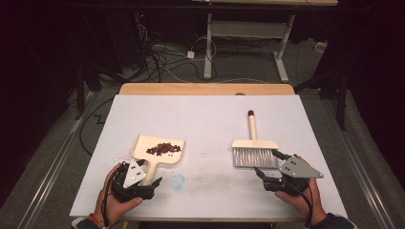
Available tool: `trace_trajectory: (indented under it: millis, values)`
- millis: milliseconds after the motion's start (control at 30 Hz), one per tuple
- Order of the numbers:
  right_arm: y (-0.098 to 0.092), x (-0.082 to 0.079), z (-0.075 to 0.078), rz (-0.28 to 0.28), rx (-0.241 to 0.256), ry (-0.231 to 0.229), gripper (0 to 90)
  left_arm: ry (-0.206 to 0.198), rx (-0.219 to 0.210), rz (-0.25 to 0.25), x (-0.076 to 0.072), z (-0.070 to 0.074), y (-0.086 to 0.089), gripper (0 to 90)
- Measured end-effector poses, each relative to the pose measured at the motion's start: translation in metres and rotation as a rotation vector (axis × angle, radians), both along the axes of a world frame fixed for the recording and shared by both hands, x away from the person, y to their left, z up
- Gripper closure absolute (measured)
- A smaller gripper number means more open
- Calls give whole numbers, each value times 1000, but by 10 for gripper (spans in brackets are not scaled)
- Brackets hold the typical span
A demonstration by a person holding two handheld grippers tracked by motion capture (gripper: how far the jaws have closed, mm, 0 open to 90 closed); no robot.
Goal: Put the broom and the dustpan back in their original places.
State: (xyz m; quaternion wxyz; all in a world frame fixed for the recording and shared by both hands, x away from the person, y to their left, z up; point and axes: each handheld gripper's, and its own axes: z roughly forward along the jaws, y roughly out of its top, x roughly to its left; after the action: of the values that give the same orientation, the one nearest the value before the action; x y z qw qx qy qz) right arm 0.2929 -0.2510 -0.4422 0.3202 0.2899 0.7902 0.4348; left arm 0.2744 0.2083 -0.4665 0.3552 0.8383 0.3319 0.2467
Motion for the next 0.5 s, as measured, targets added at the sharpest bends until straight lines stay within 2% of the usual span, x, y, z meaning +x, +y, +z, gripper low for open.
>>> trace_trajectory:
  millis: [33,67,200,333,500]
  values:
    - [-1,-1,-2,-2,-2,1,208,-13,3,-7,1,0,0,190]
    - [-1,-3,-4,0,-9,-3,208,-2,-3,-4,0,0,-1,190]
    - [-3,-8,-12,-1,-31,5,208,-3,1,-8,0,0,-2,190]
    - [-9,-14,-18,-11,-13,26,210,-18,9,-15,1,1,-3,190]
    - [-13,-21,-22,-10,-26,20,210,-30,5,-12,-1,2,-4,190]
